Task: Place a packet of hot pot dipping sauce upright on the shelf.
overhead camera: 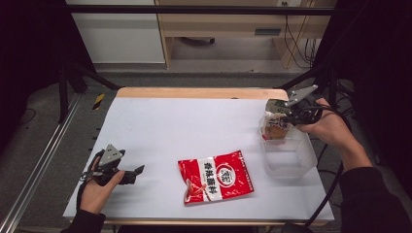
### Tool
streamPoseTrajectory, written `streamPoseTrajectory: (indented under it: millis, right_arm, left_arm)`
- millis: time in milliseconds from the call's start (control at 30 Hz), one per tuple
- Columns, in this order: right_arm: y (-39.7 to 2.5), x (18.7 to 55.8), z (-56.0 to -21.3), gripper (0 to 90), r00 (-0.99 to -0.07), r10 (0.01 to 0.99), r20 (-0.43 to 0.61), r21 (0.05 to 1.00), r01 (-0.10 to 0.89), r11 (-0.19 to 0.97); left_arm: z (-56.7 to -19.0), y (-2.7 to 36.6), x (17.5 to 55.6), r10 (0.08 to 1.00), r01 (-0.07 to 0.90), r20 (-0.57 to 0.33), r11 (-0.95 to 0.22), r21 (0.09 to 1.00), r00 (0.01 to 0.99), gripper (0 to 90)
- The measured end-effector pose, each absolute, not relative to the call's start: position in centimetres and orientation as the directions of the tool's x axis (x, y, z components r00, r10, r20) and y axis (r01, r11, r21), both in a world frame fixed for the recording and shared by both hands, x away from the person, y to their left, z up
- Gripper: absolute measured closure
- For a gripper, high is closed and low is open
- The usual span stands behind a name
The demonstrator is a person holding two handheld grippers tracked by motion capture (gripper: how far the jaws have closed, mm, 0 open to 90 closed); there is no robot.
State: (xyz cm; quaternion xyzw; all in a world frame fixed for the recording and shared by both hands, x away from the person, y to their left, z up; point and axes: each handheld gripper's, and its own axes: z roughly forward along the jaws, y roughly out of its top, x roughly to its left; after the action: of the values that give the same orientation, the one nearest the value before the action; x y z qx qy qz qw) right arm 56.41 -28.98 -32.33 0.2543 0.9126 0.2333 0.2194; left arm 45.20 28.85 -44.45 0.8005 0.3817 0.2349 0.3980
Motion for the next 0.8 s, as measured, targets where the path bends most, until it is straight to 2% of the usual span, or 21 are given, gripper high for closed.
streamPoseTrajectory:
  millis: [300, 800]
  right_arm:
    - [-29.0, 56.6, -33.9, 86.5, -0.774, 0.583, -0.247, 0.544, 0.387, 0.744]
    - [-29.9, 56.6, -34.2, 83.0, -0.741, 0.633, -0.224, 0.555, 0.436, 0.708]
  left_arm:
    - [-44.4, 28.8, 45.2, 0.796, 0.423, 0.072, -0.393, 0.817, 0.601, 7.1]
    - [-44.5, 28.7, 45.2, 0.790, 0.421, 0.072, -0.399, 0.814, 0.609, 7.1]
